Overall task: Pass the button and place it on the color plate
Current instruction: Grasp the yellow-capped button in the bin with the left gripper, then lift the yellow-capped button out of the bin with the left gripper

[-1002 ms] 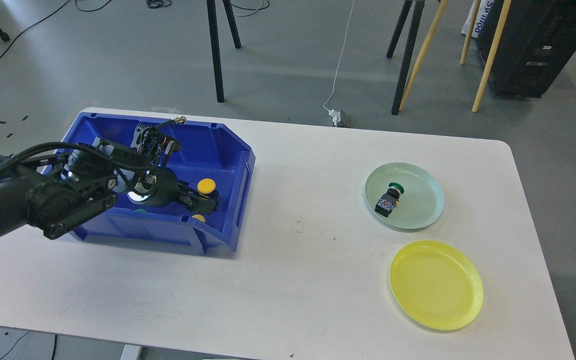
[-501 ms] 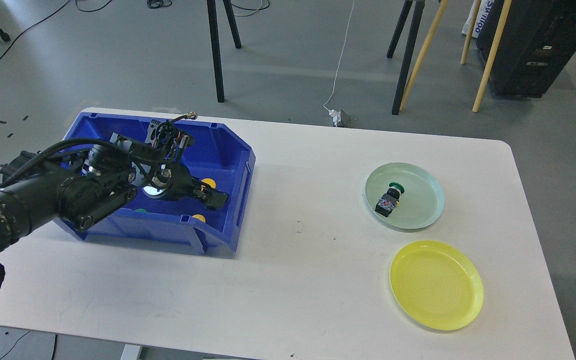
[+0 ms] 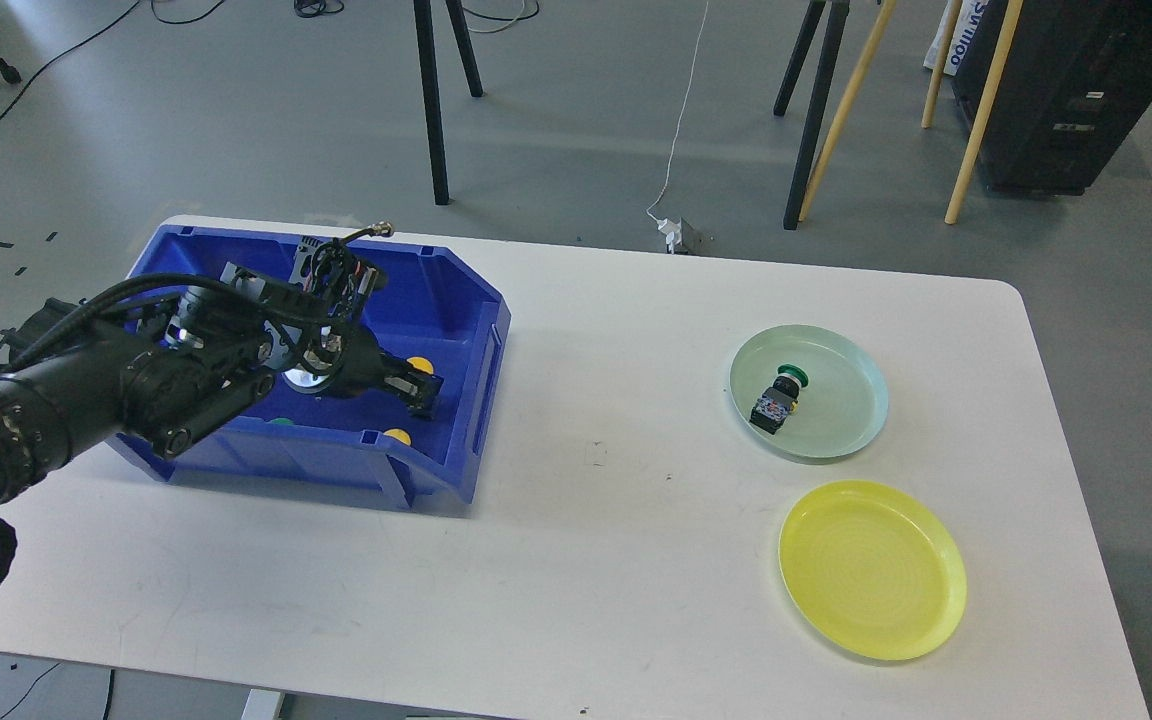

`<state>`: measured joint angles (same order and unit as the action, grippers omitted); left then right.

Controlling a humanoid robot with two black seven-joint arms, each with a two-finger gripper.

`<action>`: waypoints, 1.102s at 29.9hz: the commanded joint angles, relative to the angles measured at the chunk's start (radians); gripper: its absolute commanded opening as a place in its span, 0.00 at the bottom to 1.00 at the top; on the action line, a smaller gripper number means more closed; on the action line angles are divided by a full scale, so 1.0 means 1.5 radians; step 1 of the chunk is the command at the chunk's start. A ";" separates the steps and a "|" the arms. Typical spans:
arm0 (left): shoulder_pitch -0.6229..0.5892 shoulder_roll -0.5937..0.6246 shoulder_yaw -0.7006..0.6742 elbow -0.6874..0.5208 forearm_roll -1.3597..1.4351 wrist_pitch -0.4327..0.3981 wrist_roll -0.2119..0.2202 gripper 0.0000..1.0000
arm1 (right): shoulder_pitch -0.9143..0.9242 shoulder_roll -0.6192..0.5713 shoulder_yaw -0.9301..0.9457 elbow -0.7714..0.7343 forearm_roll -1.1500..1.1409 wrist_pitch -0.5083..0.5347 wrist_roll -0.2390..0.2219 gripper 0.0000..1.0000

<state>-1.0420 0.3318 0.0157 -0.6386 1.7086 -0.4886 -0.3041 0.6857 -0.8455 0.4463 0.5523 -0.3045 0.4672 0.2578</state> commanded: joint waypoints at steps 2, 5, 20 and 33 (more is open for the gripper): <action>-0.001 0.000 -0.002 0.000 -0.001 0.000 0.000 0.17 | -0.004 0.003 -0.001 0.000 -0.001 -0.002 0.000 0.98; -0.008 0.009 -0.004 -0.009 -0.005 0.000 -0.001 0.17 | -0.005 0.006 -0.001 -0.001 -0.001 -0.004 0.000 0.98; -0.087 0.306 -0.061 -0.288 -0.164 0.000 -0.049 0.18 | 0.010 0.043 0.001 -0.004 -0.002 -0.020 -0.001 0.98; -0.114 0.229 -0.206 -0.331 -0.513 0.000 -0.044 0.19 | 0.073 0.113 0.089 0.118 0.000 -0.055 0.004 0.98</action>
<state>-1.1804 0.7483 -0.2875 -1.1684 1.0185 -0.4888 -0.3798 0.7849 -0.6968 0.5376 0.6433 -0.3036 0.4222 0.2637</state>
